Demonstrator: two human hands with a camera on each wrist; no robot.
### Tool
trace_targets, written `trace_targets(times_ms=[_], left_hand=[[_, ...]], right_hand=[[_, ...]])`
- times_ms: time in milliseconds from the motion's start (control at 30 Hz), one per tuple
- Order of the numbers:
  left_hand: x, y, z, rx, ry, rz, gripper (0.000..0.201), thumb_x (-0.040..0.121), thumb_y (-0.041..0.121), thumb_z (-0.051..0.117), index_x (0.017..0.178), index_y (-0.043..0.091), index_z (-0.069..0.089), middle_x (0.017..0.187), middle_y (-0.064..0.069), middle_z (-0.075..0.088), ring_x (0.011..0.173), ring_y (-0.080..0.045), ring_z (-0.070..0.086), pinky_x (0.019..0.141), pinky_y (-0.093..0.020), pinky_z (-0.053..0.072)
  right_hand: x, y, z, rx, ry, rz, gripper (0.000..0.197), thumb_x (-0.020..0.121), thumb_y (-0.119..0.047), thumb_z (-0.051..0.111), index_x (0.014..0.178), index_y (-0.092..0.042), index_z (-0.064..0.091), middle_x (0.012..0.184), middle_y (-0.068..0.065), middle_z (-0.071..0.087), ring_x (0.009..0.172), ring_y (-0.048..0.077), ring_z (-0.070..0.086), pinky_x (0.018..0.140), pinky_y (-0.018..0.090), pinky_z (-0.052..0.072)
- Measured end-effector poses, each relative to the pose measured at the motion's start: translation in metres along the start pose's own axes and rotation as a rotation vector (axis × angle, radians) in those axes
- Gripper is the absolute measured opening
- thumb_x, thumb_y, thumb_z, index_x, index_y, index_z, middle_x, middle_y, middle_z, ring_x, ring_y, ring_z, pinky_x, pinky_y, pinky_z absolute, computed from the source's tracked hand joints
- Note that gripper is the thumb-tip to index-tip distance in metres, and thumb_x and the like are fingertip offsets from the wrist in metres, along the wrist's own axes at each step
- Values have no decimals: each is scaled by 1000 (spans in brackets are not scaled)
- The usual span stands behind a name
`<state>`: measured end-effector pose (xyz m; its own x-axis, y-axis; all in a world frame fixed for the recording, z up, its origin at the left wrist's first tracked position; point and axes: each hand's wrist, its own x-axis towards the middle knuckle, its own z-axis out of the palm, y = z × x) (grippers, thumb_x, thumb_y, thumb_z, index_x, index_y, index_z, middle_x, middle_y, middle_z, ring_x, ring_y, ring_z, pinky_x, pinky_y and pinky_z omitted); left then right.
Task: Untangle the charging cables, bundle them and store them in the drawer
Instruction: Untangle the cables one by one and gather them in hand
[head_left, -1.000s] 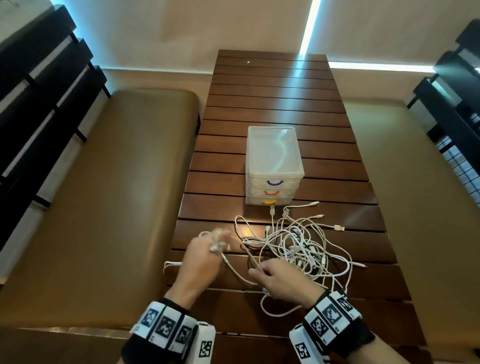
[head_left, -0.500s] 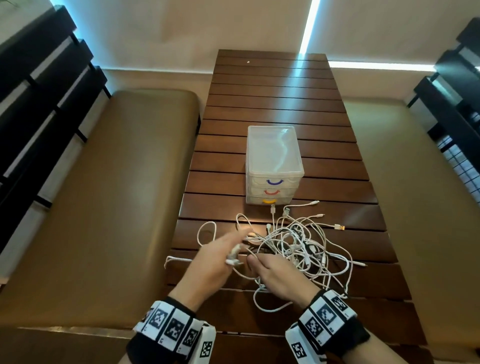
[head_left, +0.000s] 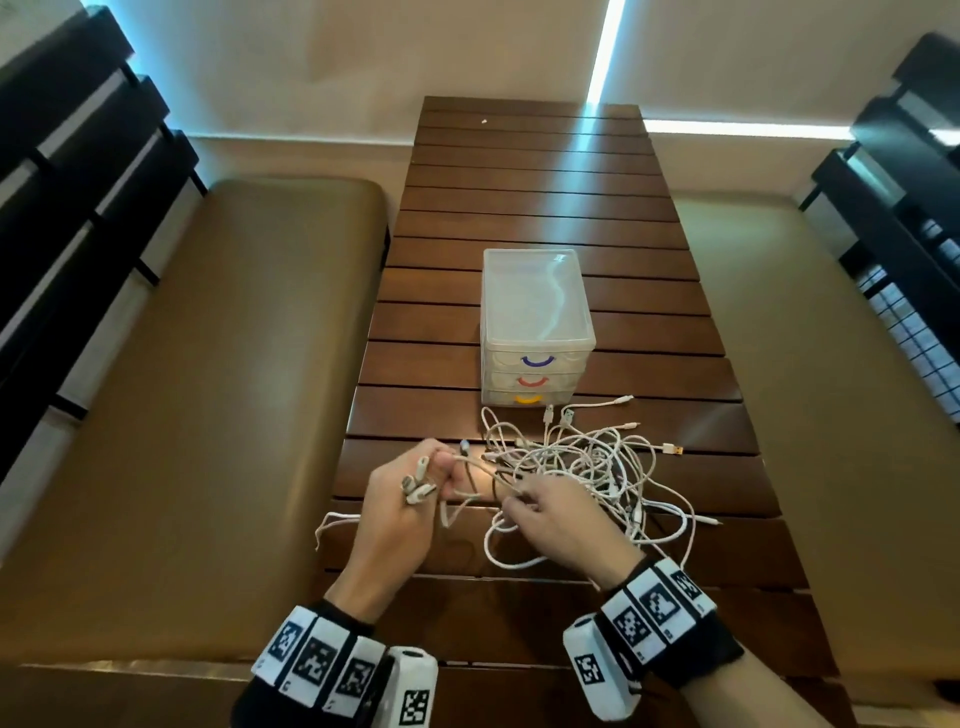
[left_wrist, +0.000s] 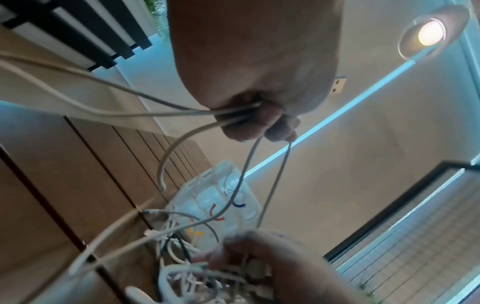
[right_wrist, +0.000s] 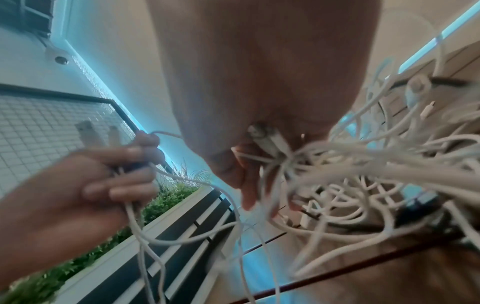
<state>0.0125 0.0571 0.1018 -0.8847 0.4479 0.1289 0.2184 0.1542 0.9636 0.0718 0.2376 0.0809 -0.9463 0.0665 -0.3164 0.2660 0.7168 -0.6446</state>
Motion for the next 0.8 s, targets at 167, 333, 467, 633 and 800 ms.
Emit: trace_targets(times_ms=[167,333,467,633,800], left_hand=[[21,9,-9,-367,342,-119,29,98,33,43,80,14,56,60,9,47,40,-4,35,39,-20,30],[40,5,-28,-522,557,-199,32,108,17,38,81,14,54,63,7,49,37,-4,32,41,-19,35],[43,-9,-42,-101,454,-375,29,108,26,40,105,17,67,85,-1,66,46,-8,44,42,-20,43],[28,-9,-23,281,206,-85,72,93,-15,46,149,29,43,151,13,42,112,-12,63,78,-43,62],[27,-5,10,419,-116,40,79,83,-14,55,150,28,43,156,15,36,131,14,41,112,-30,42]], right_hand=[[9,5,-11,16,45,-37,27,101,-32,50,83,-19,64,81,-2,63,76,13,58,72,37,48],[6,17,-4,-50,-47,12,32,104,-40,42,78,-28,58,78,-9,63,74,9,59,68,31,44],[-1,24,3,38,-64,95,40,105,-43,37,94,-19,67,78,-5,69,71,9,64,69,31,51],[4,19,4,89,47,84,39,106,-40,37,83,-20,62,71,-4,65,68,11,64,72,35,53],[20,7,-3,-15,24,29,40,105,-40,38,87,-16,64,87,2,70,81,20,65,75,35,49]])
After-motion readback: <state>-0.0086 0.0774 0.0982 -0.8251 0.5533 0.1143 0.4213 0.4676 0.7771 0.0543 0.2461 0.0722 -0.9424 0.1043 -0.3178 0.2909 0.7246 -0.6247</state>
